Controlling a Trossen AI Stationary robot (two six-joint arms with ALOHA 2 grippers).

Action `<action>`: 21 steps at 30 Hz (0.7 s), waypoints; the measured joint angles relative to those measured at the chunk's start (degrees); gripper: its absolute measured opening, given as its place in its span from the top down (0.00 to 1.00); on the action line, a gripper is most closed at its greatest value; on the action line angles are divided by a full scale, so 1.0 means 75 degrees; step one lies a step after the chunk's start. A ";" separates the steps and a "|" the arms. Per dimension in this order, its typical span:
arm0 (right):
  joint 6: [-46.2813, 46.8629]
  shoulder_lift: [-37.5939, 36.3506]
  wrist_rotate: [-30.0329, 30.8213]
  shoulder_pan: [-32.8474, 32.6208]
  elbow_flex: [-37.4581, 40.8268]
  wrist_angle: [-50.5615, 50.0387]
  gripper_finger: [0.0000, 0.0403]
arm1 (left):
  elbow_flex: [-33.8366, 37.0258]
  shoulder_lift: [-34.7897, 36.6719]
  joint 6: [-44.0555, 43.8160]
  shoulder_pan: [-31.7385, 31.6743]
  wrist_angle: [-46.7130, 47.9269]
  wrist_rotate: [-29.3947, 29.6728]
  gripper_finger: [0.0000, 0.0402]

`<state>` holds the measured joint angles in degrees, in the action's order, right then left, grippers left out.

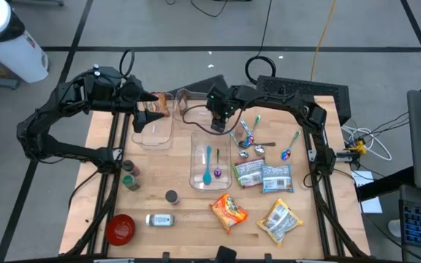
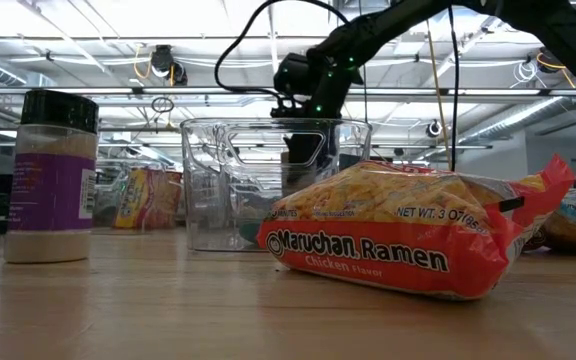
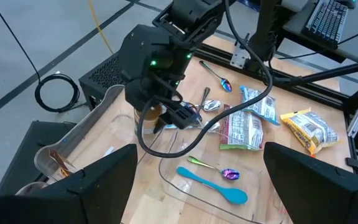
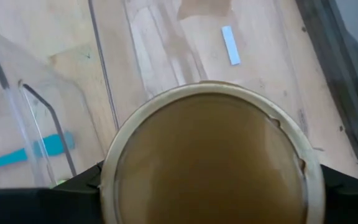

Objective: Pick & Place Food Item
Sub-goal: Put the gold seasoning bottle into the top right transparent bin

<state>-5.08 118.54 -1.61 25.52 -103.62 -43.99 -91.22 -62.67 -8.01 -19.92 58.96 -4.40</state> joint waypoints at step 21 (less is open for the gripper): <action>0.0650 0.0000 0.0041 0.0136 0.0316 0.0388 0.32 | 0.0006 -0.0447 0.0006 0.0003 -0.0024 -0.0006 0.11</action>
<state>-0.21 118.54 -1.30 26.55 -101.25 -41.08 -91.18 -66.03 -7.96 -19.90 58.78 -4.45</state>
